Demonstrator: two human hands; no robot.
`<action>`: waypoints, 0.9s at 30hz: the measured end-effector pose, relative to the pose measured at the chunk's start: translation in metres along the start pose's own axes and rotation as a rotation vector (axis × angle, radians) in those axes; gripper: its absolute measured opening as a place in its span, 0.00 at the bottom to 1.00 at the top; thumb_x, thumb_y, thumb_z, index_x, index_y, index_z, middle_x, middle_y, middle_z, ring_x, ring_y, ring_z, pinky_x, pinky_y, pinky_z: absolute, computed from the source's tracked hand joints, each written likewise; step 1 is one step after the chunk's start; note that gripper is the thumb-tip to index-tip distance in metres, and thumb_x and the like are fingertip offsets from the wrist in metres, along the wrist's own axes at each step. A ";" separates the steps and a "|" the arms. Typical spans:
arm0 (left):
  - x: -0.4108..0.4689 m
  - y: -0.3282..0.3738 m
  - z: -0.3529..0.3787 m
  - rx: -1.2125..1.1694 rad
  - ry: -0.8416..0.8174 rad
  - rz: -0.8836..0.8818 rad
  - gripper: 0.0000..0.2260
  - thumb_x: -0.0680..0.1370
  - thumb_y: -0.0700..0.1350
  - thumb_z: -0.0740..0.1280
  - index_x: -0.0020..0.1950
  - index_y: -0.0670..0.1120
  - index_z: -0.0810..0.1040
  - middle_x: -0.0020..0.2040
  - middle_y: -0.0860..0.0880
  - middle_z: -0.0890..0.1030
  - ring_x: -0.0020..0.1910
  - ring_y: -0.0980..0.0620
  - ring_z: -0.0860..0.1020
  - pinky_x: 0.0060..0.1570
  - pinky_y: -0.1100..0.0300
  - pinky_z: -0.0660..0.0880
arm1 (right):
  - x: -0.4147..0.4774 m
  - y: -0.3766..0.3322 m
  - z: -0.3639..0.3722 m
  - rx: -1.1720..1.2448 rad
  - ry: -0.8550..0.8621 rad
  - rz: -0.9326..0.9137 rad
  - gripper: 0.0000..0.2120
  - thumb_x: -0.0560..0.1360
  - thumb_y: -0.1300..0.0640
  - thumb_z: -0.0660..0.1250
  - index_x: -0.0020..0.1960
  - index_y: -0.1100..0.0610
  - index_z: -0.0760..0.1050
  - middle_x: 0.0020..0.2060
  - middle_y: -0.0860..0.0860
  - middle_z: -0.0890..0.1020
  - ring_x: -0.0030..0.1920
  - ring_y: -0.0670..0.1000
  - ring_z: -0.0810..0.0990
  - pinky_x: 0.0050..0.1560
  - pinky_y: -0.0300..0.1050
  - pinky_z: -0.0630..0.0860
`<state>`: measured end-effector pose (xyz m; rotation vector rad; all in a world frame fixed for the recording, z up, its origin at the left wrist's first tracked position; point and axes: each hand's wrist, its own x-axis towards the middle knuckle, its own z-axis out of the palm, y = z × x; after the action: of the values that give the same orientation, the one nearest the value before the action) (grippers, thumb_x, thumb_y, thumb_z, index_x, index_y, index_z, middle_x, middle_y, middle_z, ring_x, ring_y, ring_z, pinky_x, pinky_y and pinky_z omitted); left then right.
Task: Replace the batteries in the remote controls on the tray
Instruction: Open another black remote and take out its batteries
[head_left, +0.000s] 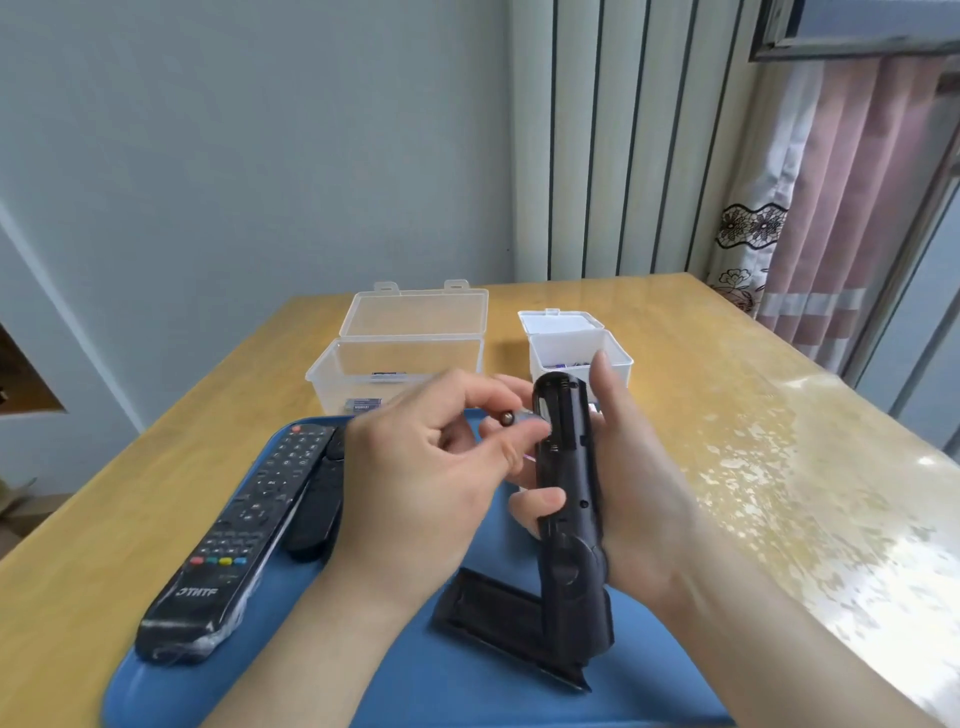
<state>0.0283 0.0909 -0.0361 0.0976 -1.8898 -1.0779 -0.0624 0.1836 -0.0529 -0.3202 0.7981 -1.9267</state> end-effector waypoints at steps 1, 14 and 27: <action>-0.003 0.002 0.003 -0.003 -0.004 0.016 0.09 0.66 0.33 0.77 0.36 0.43 0.79 0.25 0.60 0.74 0.23 0.60 0.67 0.26 0.78 0.66 | 0.001 0.001 0.000 0.007 -0.009 -0.002 0.36 0.75 0.31 0.57 0.65 0.60 0.76 0.44 0.55 0.79 0.33 0.48 0.80 0.23 0.36 0.64; -0.013 -0.014 0.009 0.094 0.013 0.374 0.05 0.70 0.34 0.75 0.39 0.36 0.80 0.42 0.48 0.79 0.30 0.64 0.74 0.30 0.64 0.79 | -0.003 0.002 0.009 -0.047 0.044 -0.067 0.28 0.78 0.35 0.55 0.55 0.56 0.82 0.36 0.52 0.76 0.27 0.48 0.69 0.25 0.36 0.68; -0.009 -0.018 0.006 0.110 -0.168 0.091 0.10 0.67 0.43 0.77 0.48 0.45 0.86 0.48 0.57 0.85 0.49 0.66 0.81 0.51 0.73 0.73 | -0.001 0.001 0.002 -0.206 0.237 -0.177 0.27 0.79 0.37 0.55 0.57 0.56 0.82 0.39 0.52 0.81 0.40 0.54 0.78 0.39 0.46 0.72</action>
<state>0.0226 0.0874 -0.0562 -0.0169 -2.0838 -0.9449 -0.0600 0.1834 -0.0517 -0.2976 1.1632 -2.0761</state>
